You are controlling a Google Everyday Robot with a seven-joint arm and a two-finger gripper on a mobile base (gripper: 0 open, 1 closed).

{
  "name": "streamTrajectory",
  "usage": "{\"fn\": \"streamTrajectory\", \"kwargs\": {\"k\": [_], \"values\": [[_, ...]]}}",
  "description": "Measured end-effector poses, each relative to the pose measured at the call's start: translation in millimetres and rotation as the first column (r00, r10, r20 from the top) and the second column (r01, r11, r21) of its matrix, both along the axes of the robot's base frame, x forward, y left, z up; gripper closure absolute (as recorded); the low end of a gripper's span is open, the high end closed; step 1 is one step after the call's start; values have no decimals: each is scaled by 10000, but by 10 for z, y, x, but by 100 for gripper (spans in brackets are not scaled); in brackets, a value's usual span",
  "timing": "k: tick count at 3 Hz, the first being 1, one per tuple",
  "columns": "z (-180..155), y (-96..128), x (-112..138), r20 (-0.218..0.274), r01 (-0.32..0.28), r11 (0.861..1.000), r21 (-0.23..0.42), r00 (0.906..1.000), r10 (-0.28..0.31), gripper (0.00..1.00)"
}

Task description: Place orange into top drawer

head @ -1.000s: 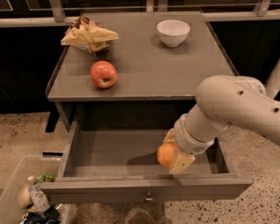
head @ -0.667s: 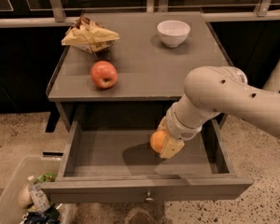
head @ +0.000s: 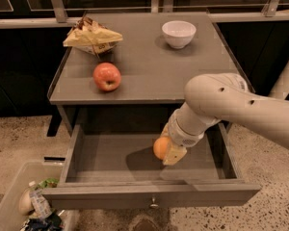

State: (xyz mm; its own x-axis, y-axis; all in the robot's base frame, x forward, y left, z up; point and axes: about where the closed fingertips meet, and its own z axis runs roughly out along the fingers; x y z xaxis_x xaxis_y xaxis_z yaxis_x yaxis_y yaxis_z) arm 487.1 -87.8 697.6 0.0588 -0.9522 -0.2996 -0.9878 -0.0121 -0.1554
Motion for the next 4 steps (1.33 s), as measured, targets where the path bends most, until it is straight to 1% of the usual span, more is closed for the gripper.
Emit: {"fn": "streamTrajectory", "kwargs": {"k": [1, 2, 3, 4], "values": [[-336, 80, 146, -237, 347, 9994, -83, 9991, -349, 100], [-764, 286, 301, -504, 892, 9953, 370, 9949, -872, 100], [-768, 289, 305, -496, 895, 9953, 382, 9949, -876, 100], [-768, 289, 305, -496, 895, 9953, 382, 9949, -876, 81]]}}
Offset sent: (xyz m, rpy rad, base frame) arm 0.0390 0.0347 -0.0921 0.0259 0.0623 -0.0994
